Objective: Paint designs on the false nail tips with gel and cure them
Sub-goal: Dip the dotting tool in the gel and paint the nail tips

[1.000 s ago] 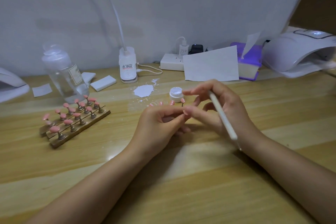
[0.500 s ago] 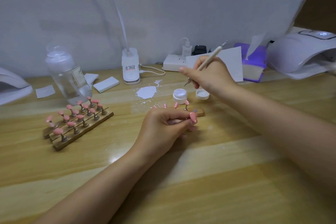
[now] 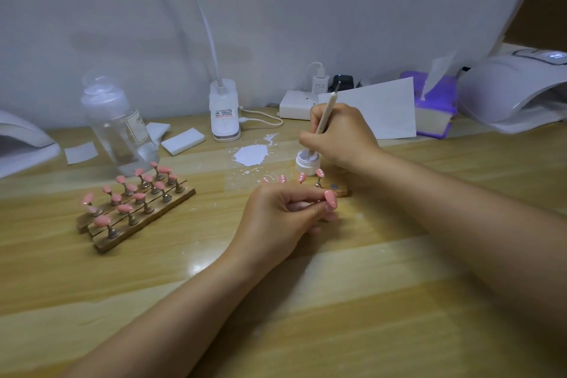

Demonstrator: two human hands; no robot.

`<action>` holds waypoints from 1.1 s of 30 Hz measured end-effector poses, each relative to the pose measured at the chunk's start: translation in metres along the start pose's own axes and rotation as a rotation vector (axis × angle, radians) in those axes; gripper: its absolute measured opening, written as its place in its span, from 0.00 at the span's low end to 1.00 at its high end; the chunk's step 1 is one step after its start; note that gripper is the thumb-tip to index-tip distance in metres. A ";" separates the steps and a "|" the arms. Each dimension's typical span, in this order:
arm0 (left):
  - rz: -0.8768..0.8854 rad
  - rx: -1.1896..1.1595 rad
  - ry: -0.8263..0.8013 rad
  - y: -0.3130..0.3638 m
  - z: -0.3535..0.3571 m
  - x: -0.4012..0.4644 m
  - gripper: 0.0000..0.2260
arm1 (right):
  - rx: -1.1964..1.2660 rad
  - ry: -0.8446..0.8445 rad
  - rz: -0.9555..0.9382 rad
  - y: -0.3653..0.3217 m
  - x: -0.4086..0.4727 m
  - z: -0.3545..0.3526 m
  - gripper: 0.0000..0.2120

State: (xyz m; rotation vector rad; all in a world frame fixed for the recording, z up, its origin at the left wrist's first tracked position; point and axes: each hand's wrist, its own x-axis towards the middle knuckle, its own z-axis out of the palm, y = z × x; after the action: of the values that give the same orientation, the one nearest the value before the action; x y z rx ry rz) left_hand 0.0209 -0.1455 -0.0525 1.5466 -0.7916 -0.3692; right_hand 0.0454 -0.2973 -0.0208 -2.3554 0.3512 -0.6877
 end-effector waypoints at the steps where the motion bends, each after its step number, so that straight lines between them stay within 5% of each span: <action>1: -0.002 -0.002 -0.002 0.000 0.000 0.000 0.08 | 0.004 0.000 0.000 0.000 0.000 0.001 0.16; 14: 0.013 0.042 -0.006 0.000 0.000 -0.001 0.07 | 0.136 0.045 -0.013 0.006 -0.006 -0.002 0.18; 22: 0.025 0.103 0.031 -0.001 0.001 0.000 0.09 | 0.743 0.303 0.123 -0.001 -0.051 -0.020 0.15; 33: 0.091 0.168 -0.013 -0.001 0.001 -0.001 0.05 | 0.903 0.198 0.150 -0.008 -0.093 -0.015 0.19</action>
State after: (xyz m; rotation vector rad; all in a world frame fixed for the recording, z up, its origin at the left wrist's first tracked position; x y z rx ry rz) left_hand 0.0203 -0.1455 -0.0535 1.6587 -0.9189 -0.2516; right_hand -0.0396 -0.2601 -0.0417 -1.4002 0.2273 -0.7936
